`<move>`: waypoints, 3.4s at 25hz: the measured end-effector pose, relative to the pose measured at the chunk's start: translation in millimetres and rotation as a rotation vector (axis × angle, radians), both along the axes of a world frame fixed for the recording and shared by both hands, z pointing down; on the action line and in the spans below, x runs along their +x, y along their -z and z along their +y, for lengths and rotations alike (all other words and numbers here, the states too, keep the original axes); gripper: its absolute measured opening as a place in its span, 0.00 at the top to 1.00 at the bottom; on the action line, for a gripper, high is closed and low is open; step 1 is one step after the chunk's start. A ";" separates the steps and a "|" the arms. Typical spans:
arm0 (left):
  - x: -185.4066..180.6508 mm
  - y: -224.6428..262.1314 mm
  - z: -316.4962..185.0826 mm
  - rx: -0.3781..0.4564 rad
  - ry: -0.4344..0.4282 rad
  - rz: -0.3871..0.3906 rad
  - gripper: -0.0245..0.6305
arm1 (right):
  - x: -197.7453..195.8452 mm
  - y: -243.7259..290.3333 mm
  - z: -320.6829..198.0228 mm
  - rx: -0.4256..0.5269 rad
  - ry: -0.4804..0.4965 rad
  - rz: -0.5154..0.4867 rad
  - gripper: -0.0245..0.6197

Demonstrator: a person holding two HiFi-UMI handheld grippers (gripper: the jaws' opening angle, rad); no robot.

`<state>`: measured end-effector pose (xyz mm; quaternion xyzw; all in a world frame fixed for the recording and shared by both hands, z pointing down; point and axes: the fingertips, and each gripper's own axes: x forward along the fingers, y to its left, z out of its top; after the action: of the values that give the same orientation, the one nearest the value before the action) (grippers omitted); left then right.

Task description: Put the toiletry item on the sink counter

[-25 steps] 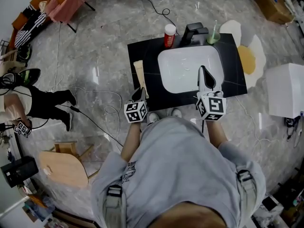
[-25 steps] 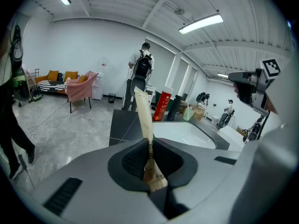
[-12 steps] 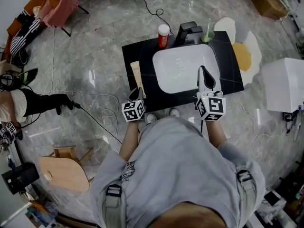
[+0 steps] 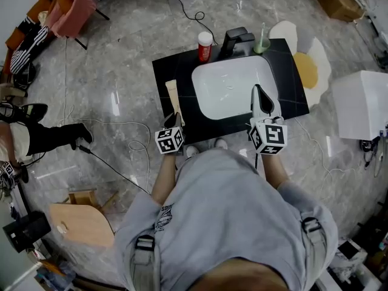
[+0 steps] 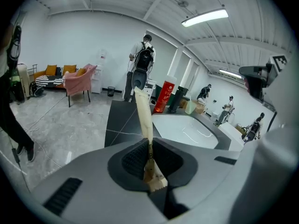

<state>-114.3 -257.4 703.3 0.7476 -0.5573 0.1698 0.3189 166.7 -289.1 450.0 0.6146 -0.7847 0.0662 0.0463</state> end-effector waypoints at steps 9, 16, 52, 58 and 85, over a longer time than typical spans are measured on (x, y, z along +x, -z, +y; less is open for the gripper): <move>4.6 -7.8 0.6 -0.018 -0.009 0.001 0.92 | -1.2 -2.6 3.8 -0.007 0.003 -0.001 0.96; 0.6 -12.9 2.1 -0.041 0.003 -0.021 0.84 | -5.0 -1.9 5.2 -0.009 0.015 -0.005 0.96; -13.6 70.1 -3.1 0.162 0.108 -0.058 0.95 | -21.9 1.5 10.2 0.001 0.093 -0.021 0.96; -13.7 91.0 -6.7 0.214 0.113 -0.057 0.95 | -25.8 1.7 10.1 0.004 0.105 -0.026 0.96; -16.4 193.2 -6.2 0.448 0.141 -0.066 0.96 | -20.8 7.9 4.3 0.022 0.110 -0.034 0.96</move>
<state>-130.7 -263.6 510.1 0.7530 -0.6419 0.0436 0.1379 146.0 -284.8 442.1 0.5697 -0.8187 0.0653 0.0296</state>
